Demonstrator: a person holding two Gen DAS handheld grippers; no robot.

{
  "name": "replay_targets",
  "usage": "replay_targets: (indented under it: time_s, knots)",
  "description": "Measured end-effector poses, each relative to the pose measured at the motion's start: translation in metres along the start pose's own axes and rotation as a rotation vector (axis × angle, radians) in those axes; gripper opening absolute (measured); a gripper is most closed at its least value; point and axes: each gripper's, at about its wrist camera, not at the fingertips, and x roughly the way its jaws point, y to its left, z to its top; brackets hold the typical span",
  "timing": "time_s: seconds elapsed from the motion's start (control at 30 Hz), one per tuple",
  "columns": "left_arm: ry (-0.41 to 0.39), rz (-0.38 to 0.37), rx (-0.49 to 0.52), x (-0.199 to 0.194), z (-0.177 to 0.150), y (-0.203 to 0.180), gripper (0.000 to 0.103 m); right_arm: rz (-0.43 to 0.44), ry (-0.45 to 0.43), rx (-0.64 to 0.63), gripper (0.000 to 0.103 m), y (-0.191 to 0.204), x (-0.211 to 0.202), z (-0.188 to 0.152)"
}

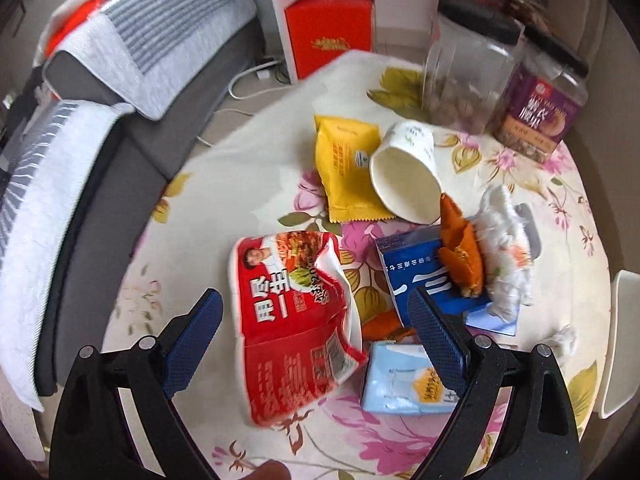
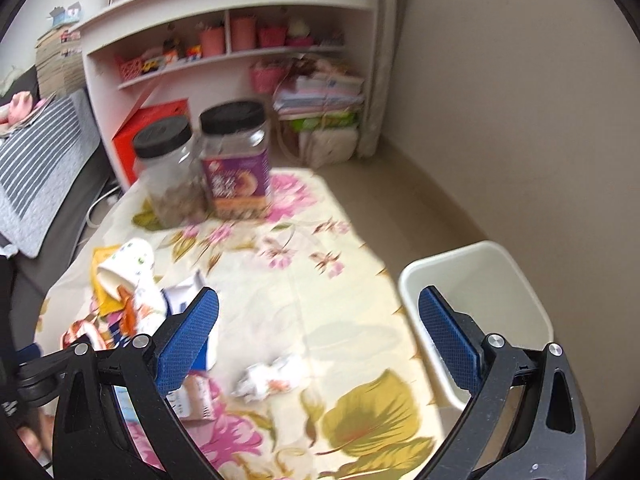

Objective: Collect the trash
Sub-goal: 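Move both tools back over the table, then grasp the red snack bag with the left gripper while the right gripper grasps the milk carton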

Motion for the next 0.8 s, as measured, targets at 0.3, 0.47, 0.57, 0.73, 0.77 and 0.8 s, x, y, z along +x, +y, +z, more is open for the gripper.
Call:
replay_targets:
  time_s: [0.3,0.47,0.57,0.73,0.77,0.8]
  knots:
    - [0.091,-0.020,0.115,0.027,-0.009,-0.001,0.024,0.142,0.077,-0.233,0.096,0.045,0.020,-0.014]
    - [0.034,-0.076,0.111,0.000,-0.009,0.021,0.009,0.254,0.074,-0.479,0.096,0.083,0.020,-0.037]
    - [0.010,-0.124,0.092,-0.020,-0.011,0.038,0.007,0.314,0.052,-0.650,0.096,0.109,0.019,-0.058]
    - [-0.041,-0.168,0.045,-0.046,-0.012,0.066,0.007,0.397,0.078,-0.882,0.096,0.148,0.023,-0.091]
    - [-0.048,-0.174,0.032,-0.050,-0.012,0.072,0.007,0.401,0.089,-0.903,0.096,0.152,0.027,-0.095]
    - [-0.052,-0.179,0.019,-0.053,-0.011,0.078,0.007,0.398,0.099,-0.918,0.096,0.157,0.031,-0.098]
